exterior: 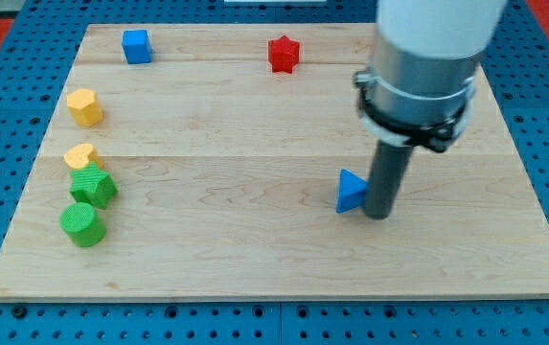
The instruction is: Push the green circle right to the green star
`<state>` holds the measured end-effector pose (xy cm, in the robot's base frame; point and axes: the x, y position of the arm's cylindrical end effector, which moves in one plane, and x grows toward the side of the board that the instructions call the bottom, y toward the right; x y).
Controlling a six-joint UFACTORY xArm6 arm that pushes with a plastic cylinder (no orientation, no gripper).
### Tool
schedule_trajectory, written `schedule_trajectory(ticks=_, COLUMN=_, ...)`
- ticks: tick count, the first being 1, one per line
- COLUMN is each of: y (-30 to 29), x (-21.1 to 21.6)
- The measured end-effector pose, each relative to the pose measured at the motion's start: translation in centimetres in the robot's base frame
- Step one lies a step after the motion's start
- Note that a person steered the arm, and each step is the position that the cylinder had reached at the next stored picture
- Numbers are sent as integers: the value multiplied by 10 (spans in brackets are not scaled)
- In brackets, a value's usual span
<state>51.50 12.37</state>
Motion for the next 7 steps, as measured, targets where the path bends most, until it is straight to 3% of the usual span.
schedule_trajectory(ticks=1, y=24, x=-30)
schedule_trajectory(ticks=5, y=-223, x=-28)
schedule_trajectory(ticks=7, y=-281, x=-5)
